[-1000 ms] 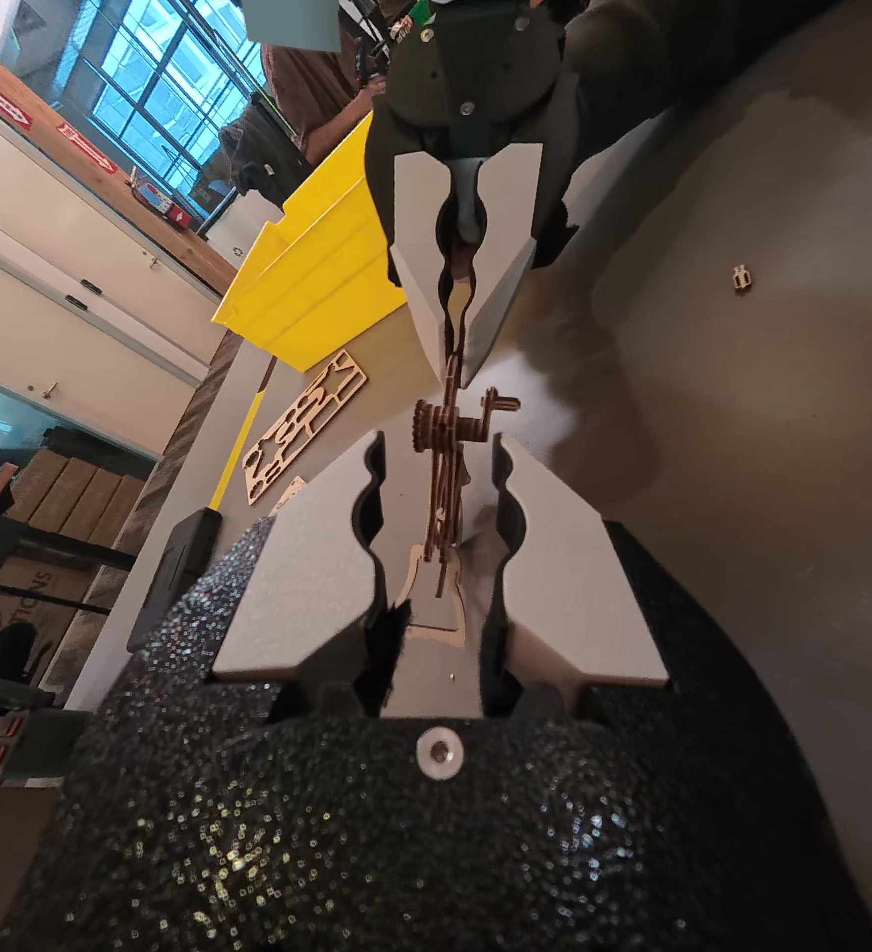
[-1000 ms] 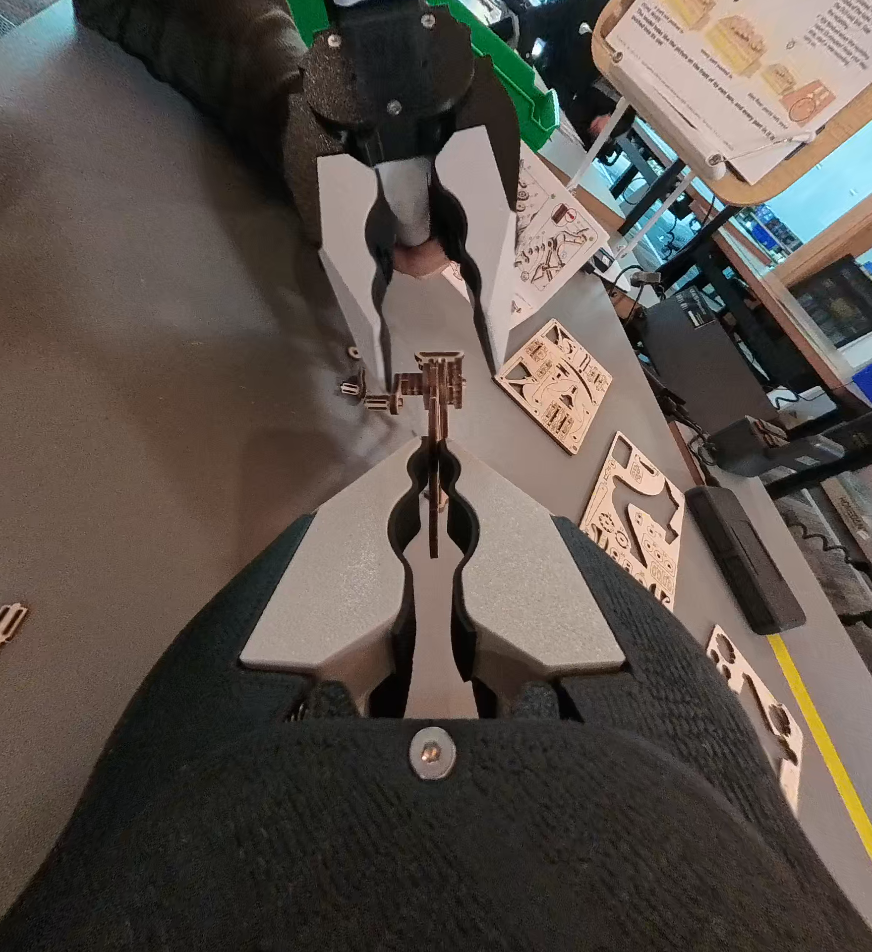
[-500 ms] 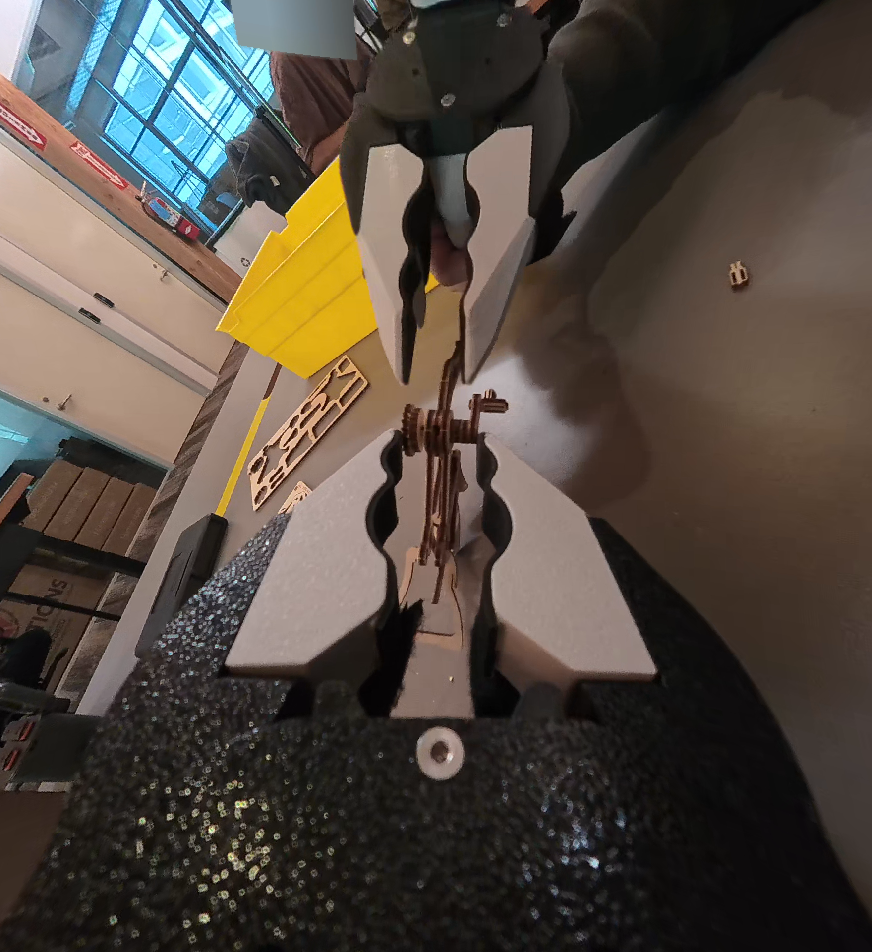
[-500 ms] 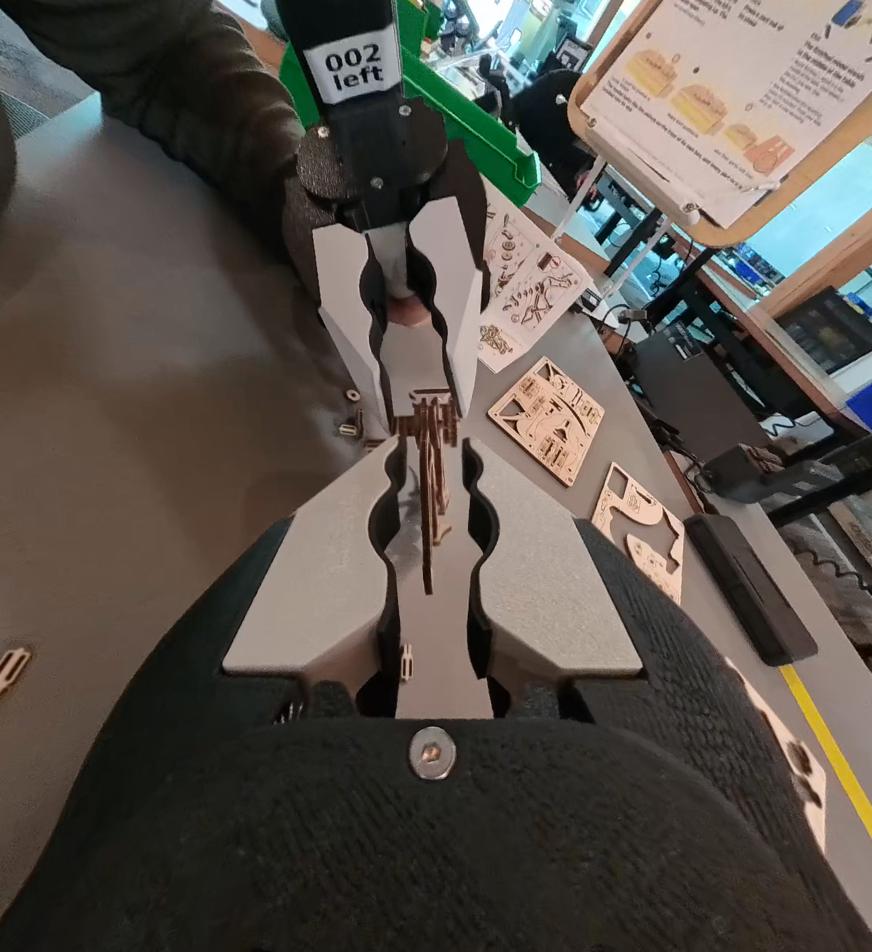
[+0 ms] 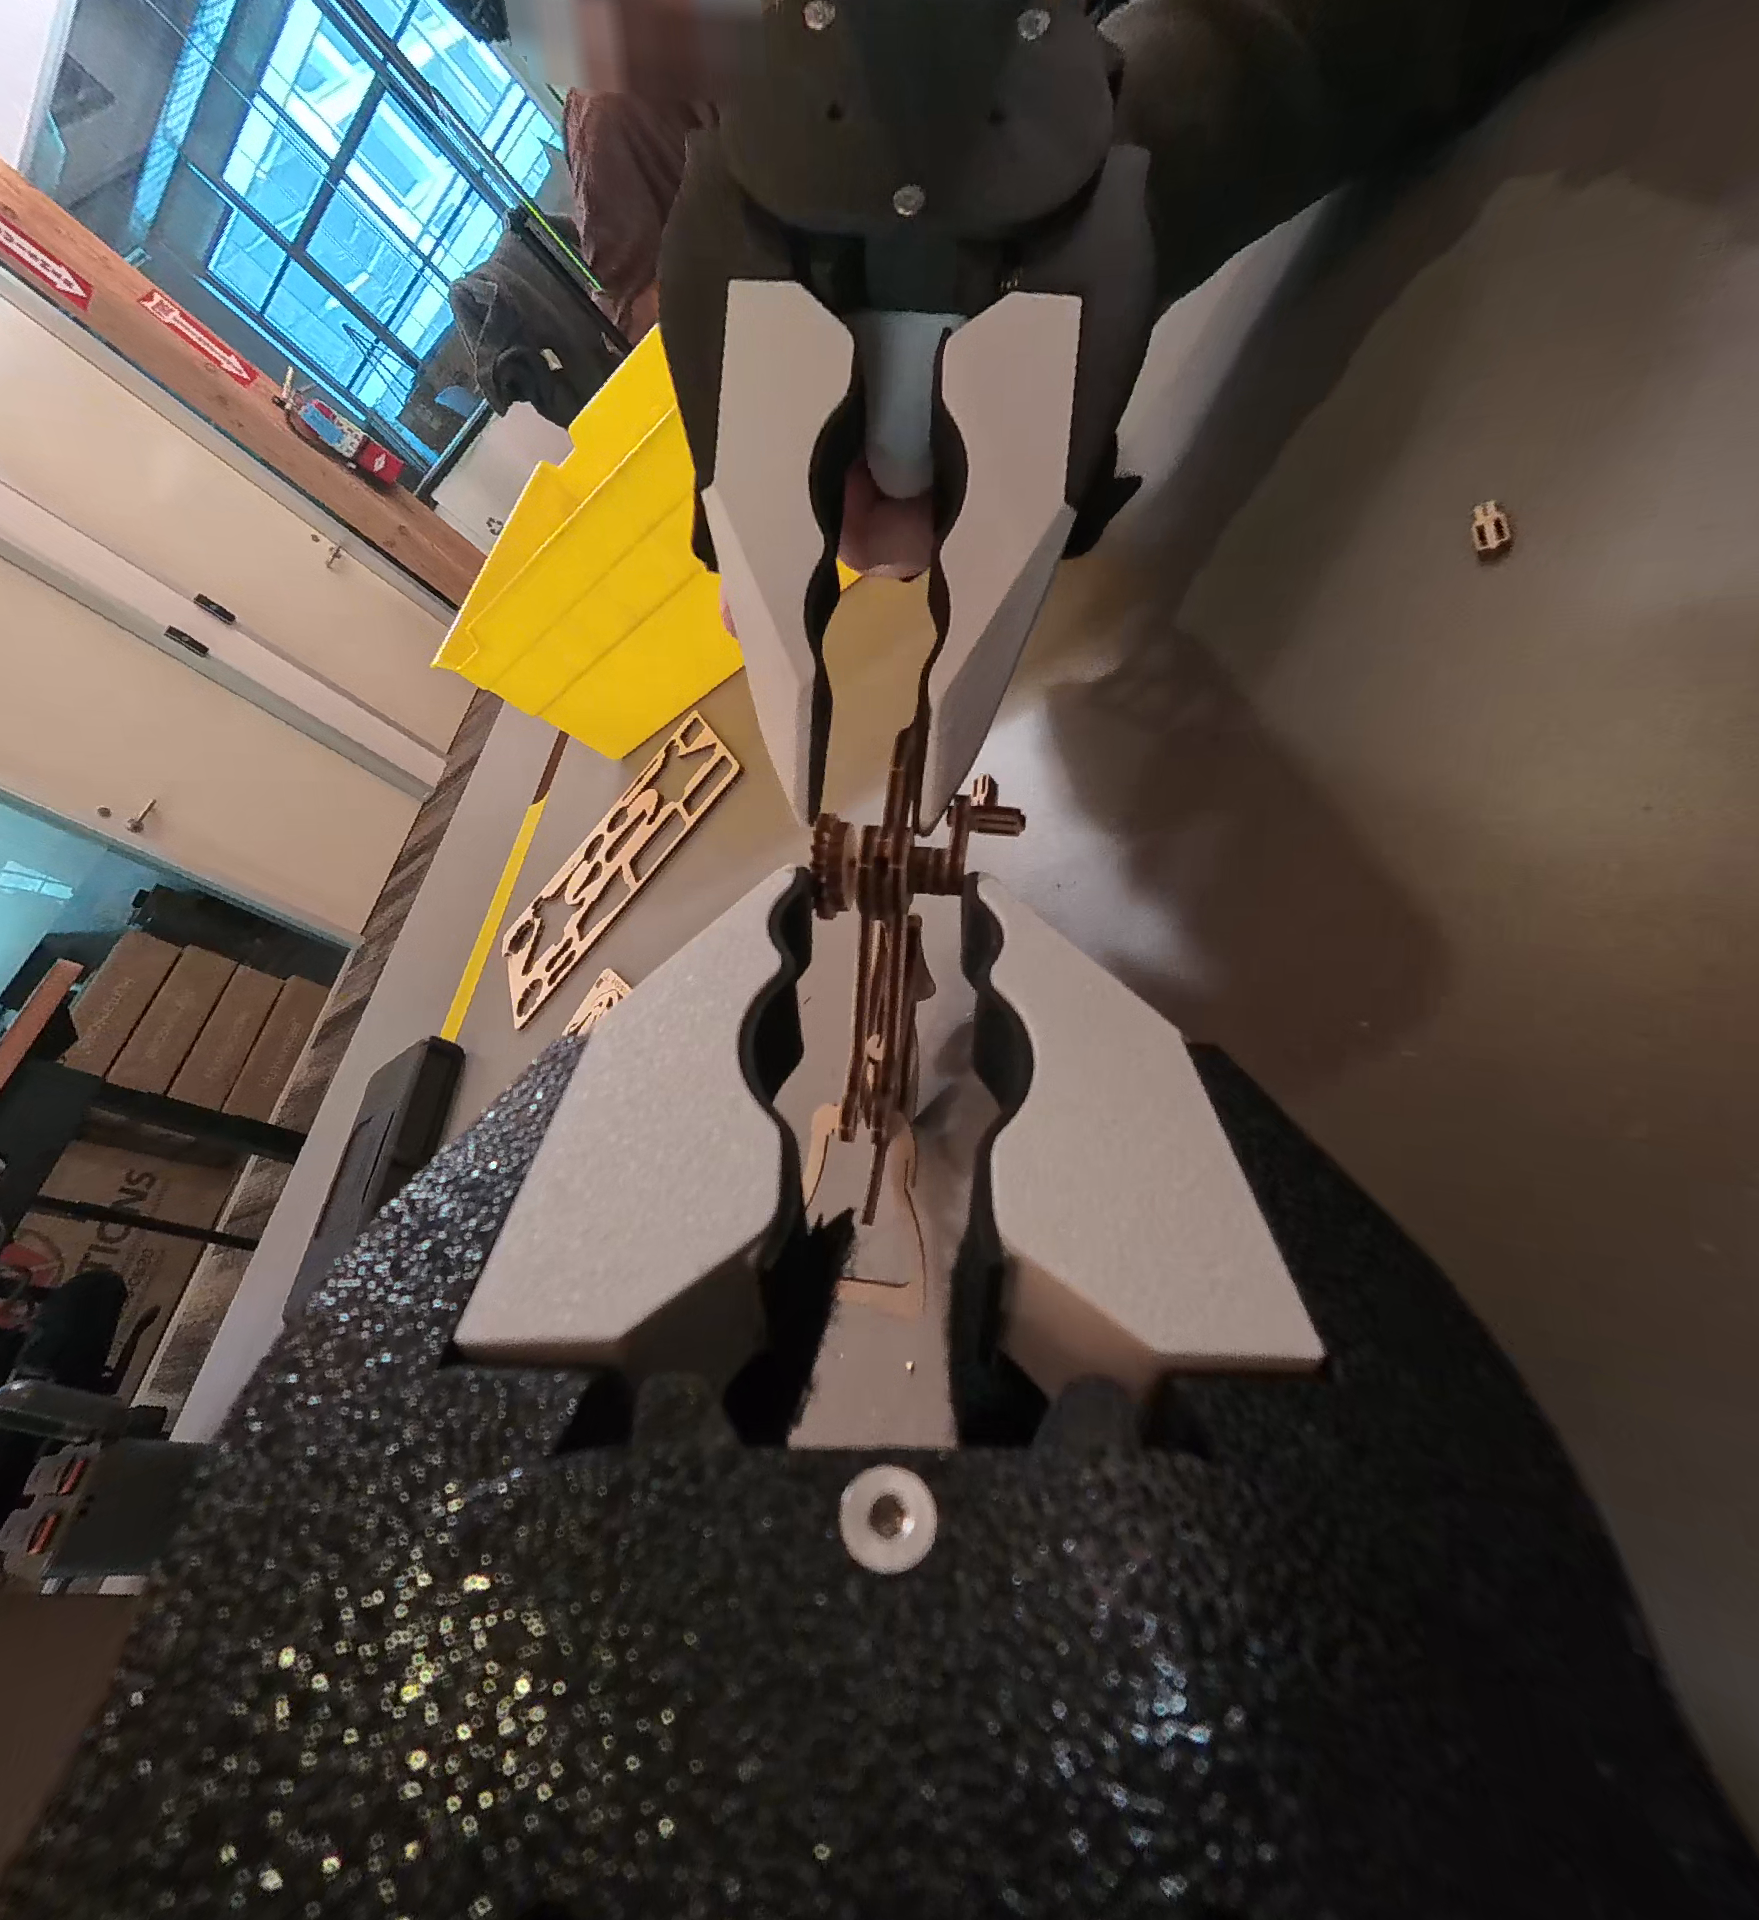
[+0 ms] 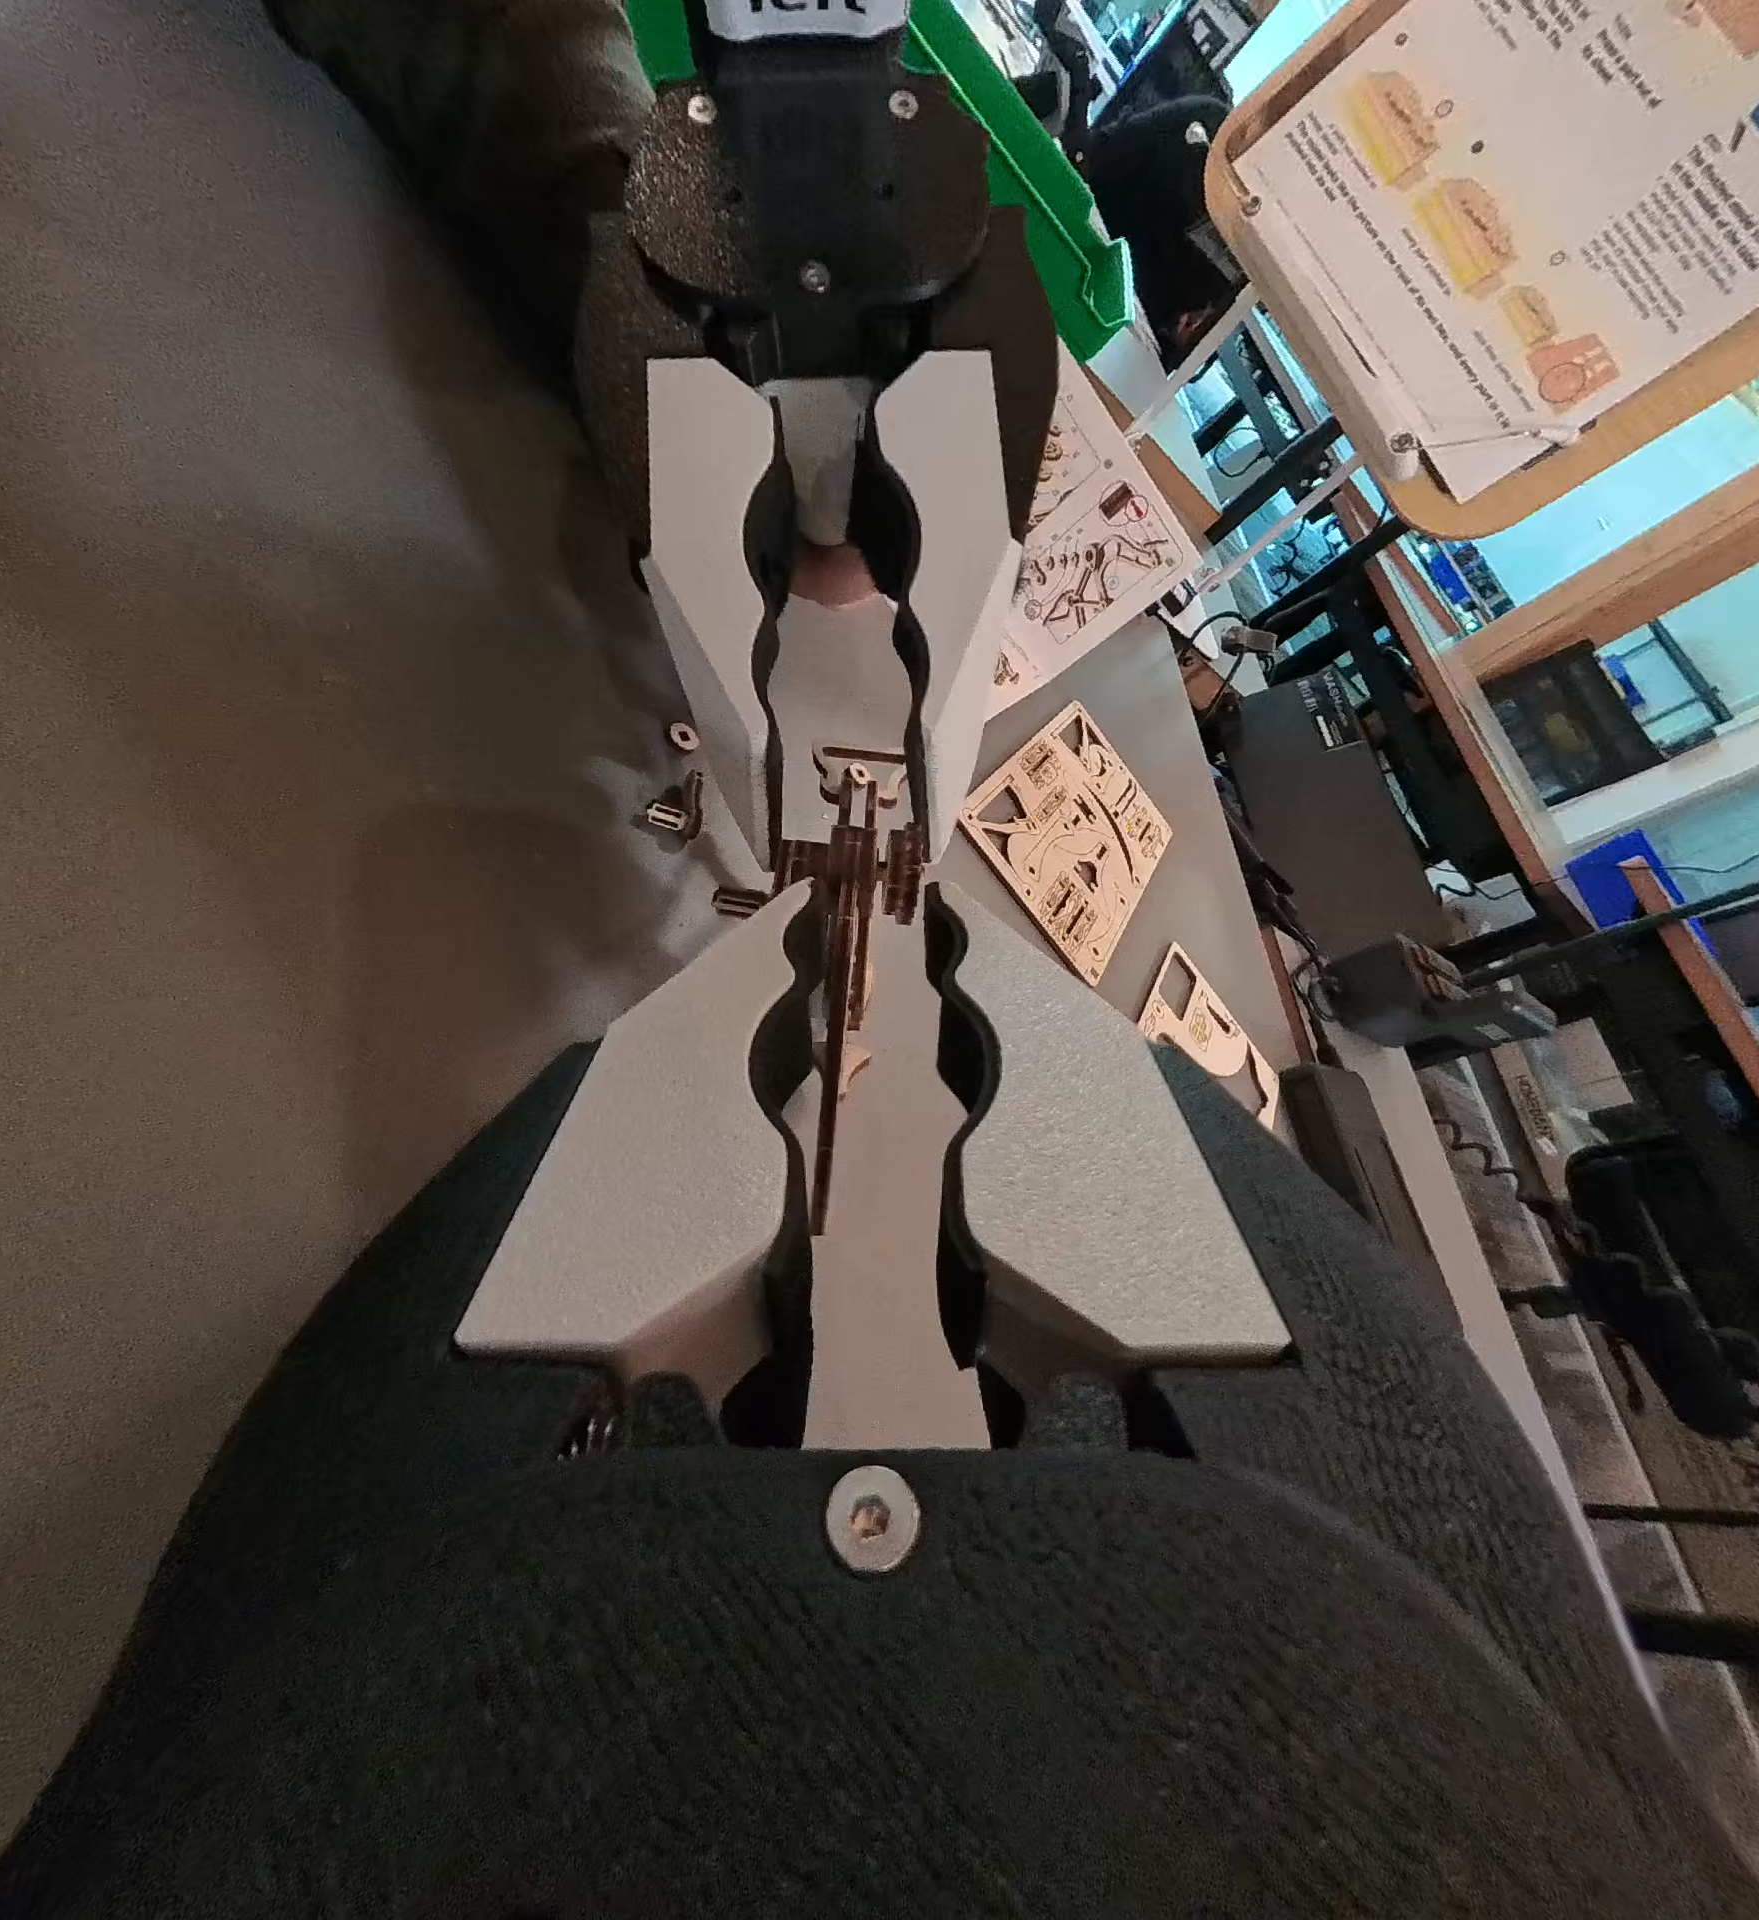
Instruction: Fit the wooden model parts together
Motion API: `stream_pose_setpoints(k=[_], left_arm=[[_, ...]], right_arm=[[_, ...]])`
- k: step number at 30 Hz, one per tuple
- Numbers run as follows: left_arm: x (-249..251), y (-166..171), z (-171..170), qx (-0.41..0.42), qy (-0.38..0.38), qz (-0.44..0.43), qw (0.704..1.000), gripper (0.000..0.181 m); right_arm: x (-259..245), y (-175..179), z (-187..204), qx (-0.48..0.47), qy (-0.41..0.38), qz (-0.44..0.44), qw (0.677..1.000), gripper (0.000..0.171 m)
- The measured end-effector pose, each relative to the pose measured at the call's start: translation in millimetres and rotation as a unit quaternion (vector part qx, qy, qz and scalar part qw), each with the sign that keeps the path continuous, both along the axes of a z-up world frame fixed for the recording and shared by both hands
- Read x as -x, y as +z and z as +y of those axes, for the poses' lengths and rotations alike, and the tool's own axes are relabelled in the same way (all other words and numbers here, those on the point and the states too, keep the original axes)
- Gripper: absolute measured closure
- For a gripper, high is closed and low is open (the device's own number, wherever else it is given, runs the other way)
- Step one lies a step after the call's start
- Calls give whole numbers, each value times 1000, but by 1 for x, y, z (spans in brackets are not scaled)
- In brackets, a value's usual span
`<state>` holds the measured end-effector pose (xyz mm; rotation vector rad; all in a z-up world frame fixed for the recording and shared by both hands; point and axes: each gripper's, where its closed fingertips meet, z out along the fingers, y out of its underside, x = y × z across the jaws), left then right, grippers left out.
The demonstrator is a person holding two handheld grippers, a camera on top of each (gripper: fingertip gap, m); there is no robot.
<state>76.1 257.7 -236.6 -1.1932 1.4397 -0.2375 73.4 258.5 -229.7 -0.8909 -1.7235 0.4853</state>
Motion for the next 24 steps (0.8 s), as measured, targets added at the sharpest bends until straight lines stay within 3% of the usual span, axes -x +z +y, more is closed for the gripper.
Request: stream_pose_setpoints(k=[24], left_arm=[[3, -4, 2, -5, 12, 32, 999, 156]], right_arm=[[2, -2, 2, -39, -5, -17, 999, 163]])
